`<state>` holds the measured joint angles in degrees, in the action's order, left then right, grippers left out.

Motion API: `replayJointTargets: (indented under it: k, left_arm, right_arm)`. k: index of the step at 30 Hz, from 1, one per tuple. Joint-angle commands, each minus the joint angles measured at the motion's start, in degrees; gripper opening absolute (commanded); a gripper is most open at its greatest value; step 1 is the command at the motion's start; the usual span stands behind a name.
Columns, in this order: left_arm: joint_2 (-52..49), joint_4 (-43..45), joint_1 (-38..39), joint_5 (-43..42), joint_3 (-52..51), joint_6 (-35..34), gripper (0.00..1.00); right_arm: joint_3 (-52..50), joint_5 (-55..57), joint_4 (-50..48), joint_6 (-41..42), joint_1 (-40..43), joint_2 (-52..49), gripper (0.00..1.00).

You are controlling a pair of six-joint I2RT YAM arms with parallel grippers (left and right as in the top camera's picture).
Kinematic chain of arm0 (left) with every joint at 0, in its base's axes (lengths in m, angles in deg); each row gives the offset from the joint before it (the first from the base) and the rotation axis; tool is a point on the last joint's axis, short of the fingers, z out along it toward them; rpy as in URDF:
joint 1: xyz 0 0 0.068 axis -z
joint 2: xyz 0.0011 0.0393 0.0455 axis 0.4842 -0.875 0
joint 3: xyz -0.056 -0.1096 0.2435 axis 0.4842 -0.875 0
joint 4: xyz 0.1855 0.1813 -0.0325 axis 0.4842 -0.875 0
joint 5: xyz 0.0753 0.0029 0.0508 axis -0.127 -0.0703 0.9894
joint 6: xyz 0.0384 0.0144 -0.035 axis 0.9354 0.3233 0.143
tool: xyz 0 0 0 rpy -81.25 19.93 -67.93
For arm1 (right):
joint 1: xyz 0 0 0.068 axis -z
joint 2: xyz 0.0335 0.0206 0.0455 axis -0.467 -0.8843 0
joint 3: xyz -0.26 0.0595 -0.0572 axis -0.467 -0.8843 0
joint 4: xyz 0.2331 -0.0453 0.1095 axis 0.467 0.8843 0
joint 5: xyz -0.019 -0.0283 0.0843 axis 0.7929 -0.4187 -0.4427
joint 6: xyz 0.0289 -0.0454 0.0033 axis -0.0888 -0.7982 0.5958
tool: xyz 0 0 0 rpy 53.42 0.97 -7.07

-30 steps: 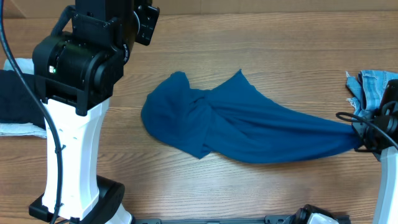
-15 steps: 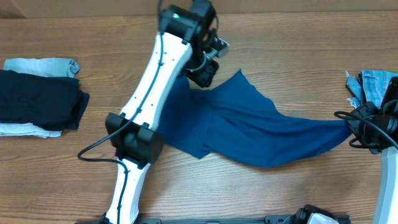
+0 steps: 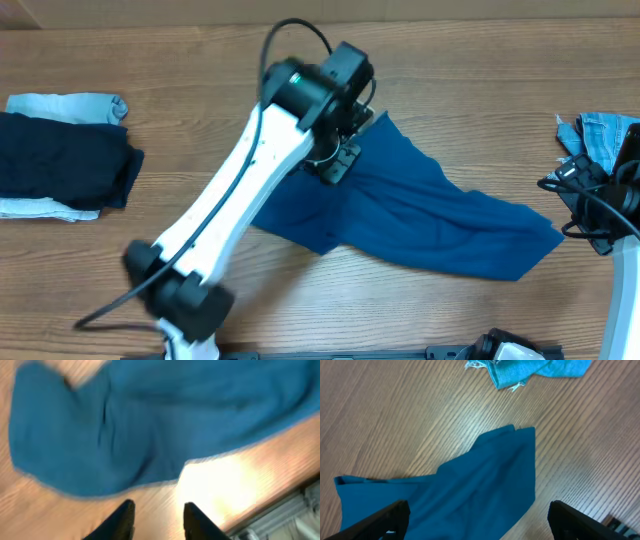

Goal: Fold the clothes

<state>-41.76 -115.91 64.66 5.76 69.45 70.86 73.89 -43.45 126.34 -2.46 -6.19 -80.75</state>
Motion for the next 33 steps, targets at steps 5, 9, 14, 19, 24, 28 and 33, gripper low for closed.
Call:
replayJointTargets:
  k: [5, 9, 14, 19, 24, 28, 33]
  left_arm:
    - [-5.77, 20.31, 2.14, 5.18, -21.94, -3.34, 0.27]
    - [-5.99, 26.36, 2.27, 8.96, -25.55, -4.24, 0.34]
    - [-5.99, 27.52, 5.05, 8.70, -26.32, -5.14, 0.39]
    - [-6.01, 28.00, 8.11, 15.28, -26.47, -11.98, 0.35]
    - [-6.05, 32.35, 8.15, 19.39, -32.37, -14.88, 0.40]
    - [-6.05, 32.54, 8.09, 23.67, -33.64, -16.39, 0.39]
    - [-5.11, 29.18, 8.09, 25.29, -30.01, -16.39, 0.05]
  right_arm:
    - [0.55, 0.31, -0.17, -0.02, 0.09, 0.04, 0.92]
    - [0.55, 0.31, -0.17, -0.04, 0.09, 0.04, 0.92]
    - [0.55, 0.31, -0.55, -0.04, 0.07, 0.04, 0.92]
    - [0.55, 0.26, -0.57, -0.09, 0.07, 0.04, 0.91]
    - [0.55, -1.20, -0.63, -1.36, 0.07, 0.04, 0.89]
    - [0.55, -1.22, -0.61, -1.36, 0.07, 0.04, 0.89]
    - [0.55, -1.22, -0.61, -1.36, 0.07, 0.04, 0.89]
